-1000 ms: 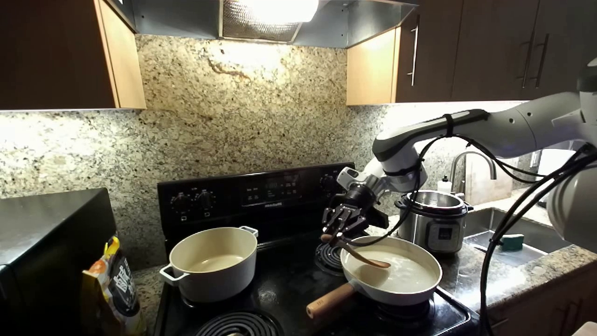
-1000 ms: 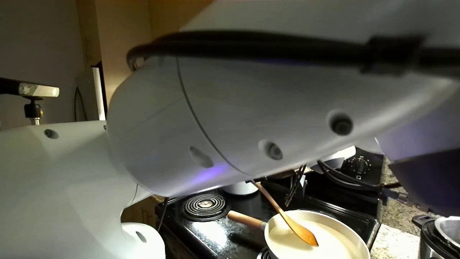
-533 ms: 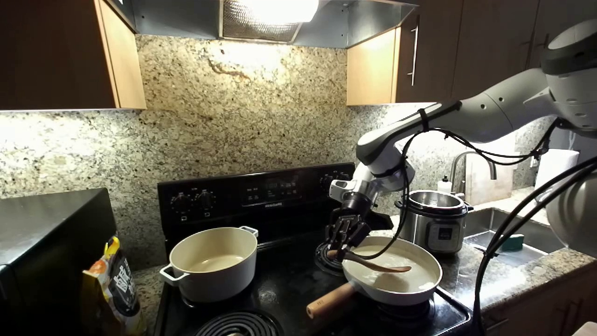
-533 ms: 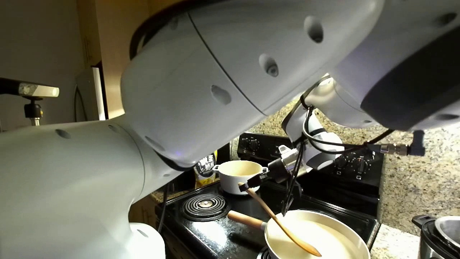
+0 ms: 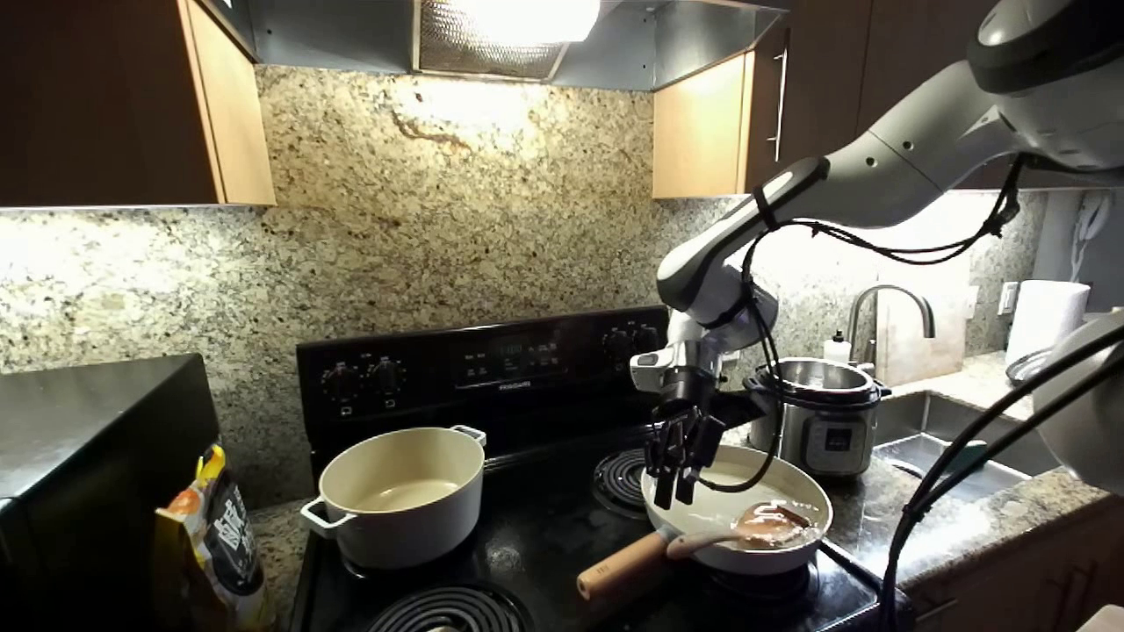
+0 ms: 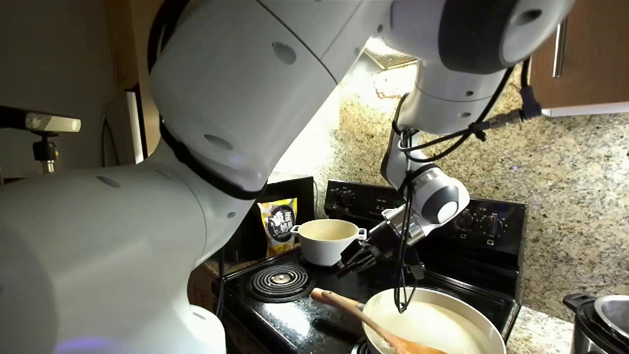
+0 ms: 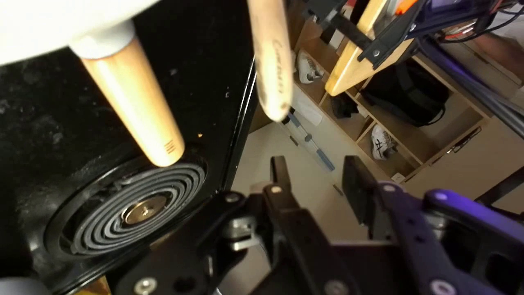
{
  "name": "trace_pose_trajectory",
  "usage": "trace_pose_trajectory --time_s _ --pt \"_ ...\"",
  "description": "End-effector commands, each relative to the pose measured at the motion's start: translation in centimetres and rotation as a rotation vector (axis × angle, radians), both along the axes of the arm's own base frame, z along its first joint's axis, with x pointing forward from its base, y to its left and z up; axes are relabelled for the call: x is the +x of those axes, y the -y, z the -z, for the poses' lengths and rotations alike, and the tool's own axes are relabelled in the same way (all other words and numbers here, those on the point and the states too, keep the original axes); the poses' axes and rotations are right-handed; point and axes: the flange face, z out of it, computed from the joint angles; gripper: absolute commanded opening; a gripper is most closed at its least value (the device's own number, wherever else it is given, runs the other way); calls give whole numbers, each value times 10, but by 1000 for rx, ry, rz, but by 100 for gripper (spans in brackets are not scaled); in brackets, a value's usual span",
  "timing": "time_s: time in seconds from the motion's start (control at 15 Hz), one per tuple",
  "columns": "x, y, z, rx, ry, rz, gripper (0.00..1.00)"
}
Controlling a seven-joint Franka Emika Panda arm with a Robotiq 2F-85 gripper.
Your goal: Stir the pan with the wooden spoon
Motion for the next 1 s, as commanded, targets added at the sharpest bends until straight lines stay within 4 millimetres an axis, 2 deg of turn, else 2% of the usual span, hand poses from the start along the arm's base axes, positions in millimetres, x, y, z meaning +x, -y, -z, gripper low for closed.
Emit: trace_pose_trajectory --time_s 0.0,0.27,0.6,0.93 --pt "-11 -1 -18 -132 -57 -9 71" --pt "-11 -1 -29 -233 -13 -37 97" --pt "-9 -2 -55 -377 211 -56 100" --pt "-29 -11 -69 -457 466 -23 100"
